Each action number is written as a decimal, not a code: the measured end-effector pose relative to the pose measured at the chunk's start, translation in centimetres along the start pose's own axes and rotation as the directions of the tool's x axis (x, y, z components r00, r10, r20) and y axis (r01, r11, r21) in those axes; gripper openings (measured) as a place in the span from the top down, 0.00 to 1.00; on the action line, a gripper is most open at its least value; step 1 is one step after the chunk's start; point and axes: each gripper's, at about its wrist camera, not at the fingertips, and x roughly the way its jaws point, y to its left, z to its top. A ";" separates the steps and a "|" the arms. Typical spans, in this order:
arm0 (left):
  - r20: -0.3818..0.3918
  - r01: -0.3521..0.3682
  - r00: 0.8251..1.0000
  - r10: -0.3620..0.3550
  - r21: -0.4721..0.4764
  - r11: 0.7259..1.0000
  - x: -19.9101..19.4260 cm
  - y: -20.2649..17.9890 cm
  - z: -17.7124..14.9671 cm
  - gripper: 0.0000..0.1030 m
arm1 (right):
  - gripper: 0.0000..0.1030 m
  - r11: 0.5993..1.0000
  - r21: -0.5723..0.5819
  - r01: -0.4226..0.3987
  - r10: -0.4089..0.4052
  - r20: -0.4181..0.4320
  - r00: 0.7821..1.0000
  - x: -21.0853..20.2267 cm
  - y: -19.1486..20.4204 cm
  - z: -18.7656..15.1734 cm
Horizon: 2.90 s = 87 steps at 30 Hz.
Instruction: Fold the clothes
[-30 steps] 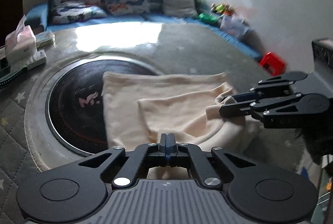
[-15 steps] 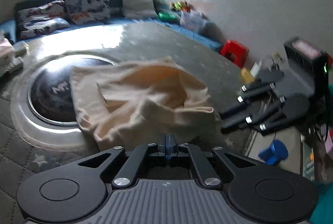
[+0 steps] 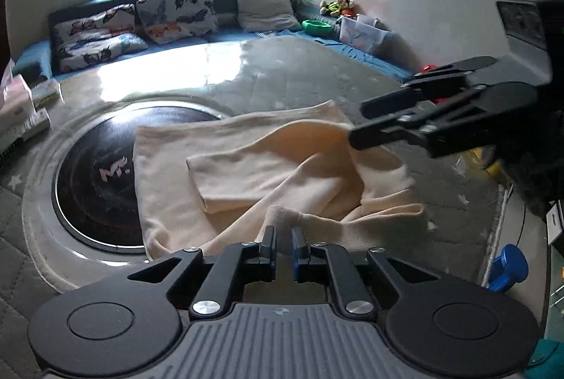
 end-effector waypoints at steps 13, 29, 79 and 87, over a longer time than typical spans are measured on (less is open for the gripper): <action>0.043 0.071 0.996 -0.073 0.039 0.997 -1.4 -1.5 0.2 0.99 | 0.78 0.996 0.038 0.081 -0.079 -0.050 0.996 2.5 -1.6 -1.5; -0.012 0.036 0.999 -0.036 0.023 0.999 1.8 -1.0 0.5 0.79 | 0.85 0.979 0.078 0.188 -0.177 -0.120 0.977 -2.9 -2.8 -6.7; 0.028 -0.093 0.996 0.090 0.133 0.987 0.3 -2.8 -0.7 0.61 | 0.91 0.970 -0.061 0.234 -0.239 -0.085 0.967 3.6 -2.3 -1.2; -0.022 0.036 0.999 -0.033 0.158 0.987 -0.1 -3.1 -1.6 0.91 | 0.91 0.956 -0.009 0.295 -0.294 -0.086 0.952 0.6 -3.7 -3.7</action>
